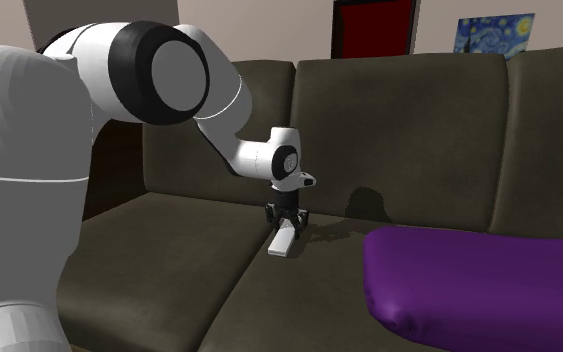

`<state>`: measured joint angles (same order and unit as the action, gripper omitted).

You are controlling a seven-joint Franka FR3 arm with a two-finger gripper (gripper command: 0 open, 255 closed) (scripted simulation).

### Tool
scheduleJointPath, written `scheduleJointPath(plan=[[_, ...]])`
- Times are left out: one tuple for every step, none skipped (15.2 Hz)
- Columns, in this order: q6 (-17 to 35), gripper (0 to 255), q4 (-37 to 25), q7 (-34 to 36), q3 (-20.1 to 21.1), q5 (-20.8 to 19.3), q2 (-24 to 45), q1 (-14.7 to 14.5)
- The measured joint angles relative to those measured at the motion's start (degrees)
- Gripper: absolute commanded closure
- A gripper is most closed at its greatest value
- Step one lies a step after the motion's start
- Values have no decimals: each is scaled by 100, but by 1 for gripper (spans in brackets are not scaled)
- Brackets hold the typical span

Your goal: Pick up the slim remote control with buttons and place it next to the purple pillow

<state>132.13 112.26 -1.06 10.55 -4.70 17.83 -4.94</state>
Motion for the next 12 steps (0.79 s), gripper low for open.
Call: scheduleJointPath(plan=[[0, 255, 0, 0, 0, 0, 0, 0], [0, 255, 0, 0, 0, 0, 0, 0], [0, 255, 0, 0, 0, 0, 0, 0], [0, 255, 0, -1, 0, 0, 0, 0], [0, 255, 0, -1, 0, 0, 0, 0], [1, 255, 0, 0, 0, 0, 0, 0], [-27, 255, -2, -7, 2, 7, -24, 4], [-82, 255, -25, -13, 6, 18, -56, 6], [-129, 255, -51, -19, 9, 25, -78, 9], [-192, 255, -75, -22, 14, 36, -116, 9], [-243, 255, -66, -22, 22, 50, -178, 8], [-314, 255, -103, -36, 25, 62, -213, 14]])
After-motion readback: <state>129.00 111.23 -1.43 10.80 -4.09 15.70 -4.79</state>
